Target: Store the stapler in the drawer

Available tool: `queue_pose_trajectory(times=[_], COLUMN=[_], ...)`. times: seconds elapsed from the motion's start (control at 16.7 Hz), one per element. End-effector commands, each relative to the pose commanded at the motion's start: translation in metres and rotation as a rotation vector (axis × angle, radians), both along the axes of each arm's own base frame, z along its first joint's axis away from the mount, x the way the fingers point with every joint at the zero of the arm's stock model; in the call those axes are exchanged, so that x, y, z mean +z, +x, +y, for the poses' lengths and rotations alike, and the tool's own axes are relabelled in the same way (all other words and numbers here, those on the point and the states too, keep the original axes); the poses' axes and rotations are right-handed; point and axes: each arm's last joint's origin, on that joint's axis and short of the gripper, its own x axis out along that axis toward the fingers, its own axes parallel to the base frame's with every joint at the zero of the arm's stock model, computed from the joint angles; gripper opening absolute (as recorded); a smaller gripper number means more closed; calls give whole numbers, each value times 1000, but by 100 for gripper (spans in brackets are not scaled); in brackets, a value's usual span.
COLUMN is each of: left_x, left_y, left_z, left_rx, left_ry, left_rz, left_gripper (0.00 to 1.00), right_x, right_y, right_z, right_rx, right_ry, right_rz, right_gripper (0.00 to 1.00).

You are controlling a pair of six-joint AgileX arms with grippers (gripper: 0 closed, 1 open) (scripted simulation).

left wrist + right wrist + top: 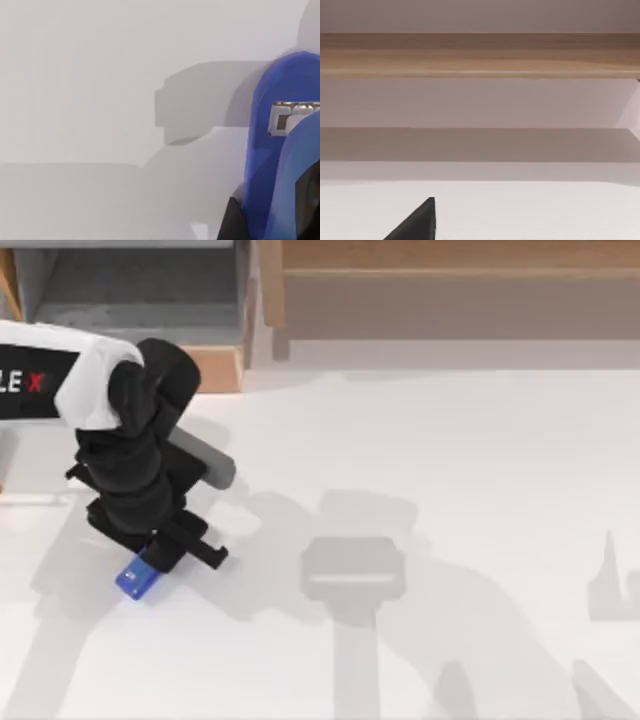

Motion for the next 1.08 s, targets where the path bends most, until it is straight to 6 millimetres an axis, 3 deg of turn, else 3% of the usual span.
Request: queue_pose_trajectory(times=[0.12, 0.66, 1.08], left_x=[0, 2, 31], left_y=[0, 0, 0], left_z=[0, 0, 0], left_rx=[0, 2, 2], left_ry=[0, -4, -4], left_rz=[0, -1, 0], left_gripper=[0, 0, 0], right_x=[0, 0, 0], right_y=[0, 0, 0], right_z=[0, 0, 0], right_rx=[0, 0, 0], right_ry=[0, 0, 0], right_rz=[0, 0, 0], right_gripper=[100, 100, 100])
